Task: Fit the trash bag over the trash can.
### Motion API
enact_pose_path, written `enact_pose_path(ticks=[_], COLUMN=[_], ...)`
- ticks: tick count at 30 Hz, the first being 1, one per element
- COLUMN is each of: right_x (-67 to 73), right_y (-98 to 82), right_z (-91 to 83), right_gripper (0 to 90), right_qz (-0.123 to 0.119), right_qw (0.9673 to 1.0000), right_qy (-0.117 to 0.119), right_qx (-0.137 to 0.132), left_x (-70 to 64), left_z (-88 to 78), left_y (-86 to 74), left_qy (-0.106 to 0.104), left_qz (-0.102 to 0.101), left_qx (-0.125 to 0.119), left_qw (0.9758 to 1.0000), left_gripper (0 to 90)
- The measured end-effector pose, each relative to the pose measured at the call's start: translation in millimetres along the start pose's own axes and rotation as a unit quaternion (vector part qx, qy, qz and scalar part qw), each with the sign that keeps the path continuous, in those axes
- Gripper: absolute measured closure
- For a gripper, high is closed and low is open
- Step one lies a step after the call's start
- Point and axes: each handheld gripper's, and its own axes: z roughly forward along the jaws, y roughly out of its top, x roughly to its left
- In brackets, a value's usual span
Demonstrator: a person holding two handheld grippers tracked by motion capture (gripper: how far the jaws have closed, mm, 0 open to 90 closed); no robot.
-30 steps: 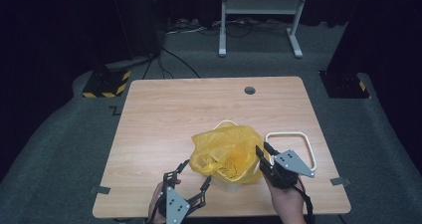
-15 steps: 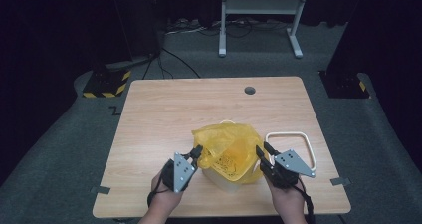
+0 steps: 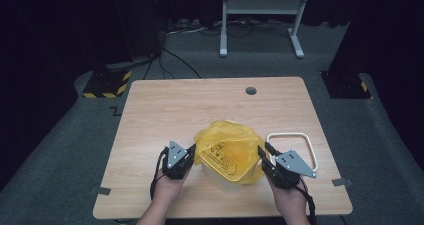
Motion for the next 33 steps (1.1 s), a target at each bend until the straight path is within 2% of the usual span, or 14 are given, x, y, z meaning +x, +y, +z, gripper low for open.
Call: enact_pose_path(ticks=[4,6,9,11,14,16,20,22,24,28,30,31,33], right_x=[-7.9,-9.8,-8.9,-7.4,-8.4,-8.2,-1.8,-0.1,-4.2,-14.0,-19.0,-20.7,-20.3], right_y=[1.7,3.5,6.8,5.9,-2.8,-10.9,-17.3,-16.3,-11.9,-5.8,-5.8,-7.9,-14.1], right_z=[4.5,1.8,-14.3,-28.2,-46.0,-49.1,-36.3,-26.9,-14.0,8.1,12.5,11.2,8.1], right_gripper=[70.6,67.8,64.4,63.9,64.2,65.1,65.1,67.4,67.5,66.8,64.4,64.4,64.5], right_qz=[-0.009,-0.015,-0.016,-0.024,-0.014,-0.012,-0.025,-0.029,-0.021,-0.018,-0.017,-0.008,0.001], right_qw=[0.9999,0.9998,0.9995,0.9988,0.9991,0.9995,0.9994,0.9992,0.9992,0.999,0.9987,0.9989,0.9988], right_qy=[-0.009,-0.015,-0.018,-0.029,-0.028,-0.028,-0.02,-0.026,-0.027,-0.033,-0.038,-0.039,-0.04], right_qx=[0.008,0.006,-0.02,-0.031,-0.028,-0.009,0.015,0.013,0.018,0.023,0.028,0.027,0.028], left_x=[-9.3,-12.7,-17.1,-19.5,-21.0,-21.1,-22.6,-23.4,-23.6,-29.4,-31.4,-30.7,-29.4], left_z=[-6.1,-9.5,-13.8,-16.2,-18.3,-18.2,-20.6,-22.1,-23.6,-25.0,-27.8,-30.1,-36.6], left_y=[-4.8,-6.8,-9.6,-10.9,-13.3,-14.6,-15.9,-17.1,-18.5,-18.8,-18.6,-18.2,-17.8], left_qy=[-0.021,-0.028,-0.036,-0.039,-0.041,-0.043,-0.045,-0.044,-0.05,-0.062,-0.062,-0.061,-0.05], left_qz=[0.003,-0.006,-0.008,-0.007,-0.004,-0.01,-0.009,-0.011,-0.02,-0.016,-0.018,-0.019,-0.015], left_qx=[-0.003,-0.007,-0.011,-0.011,-0.013,-0.013,-0.013,-0.014,-0.014,-0.013,-0.015,-0.018,-0.026], left_qw=[0.9998,0.9996,0.9993,0.9992,0.9991,0.9989,0.9989,0.9989,0.9984,0.9978,0.9978,0.9978,0.9983], left_gripper=[89.3,89.1,89.1,88.9,88.7,88.7,88.8,89.0,89.1,88.8,83.8,77.5,71.6])
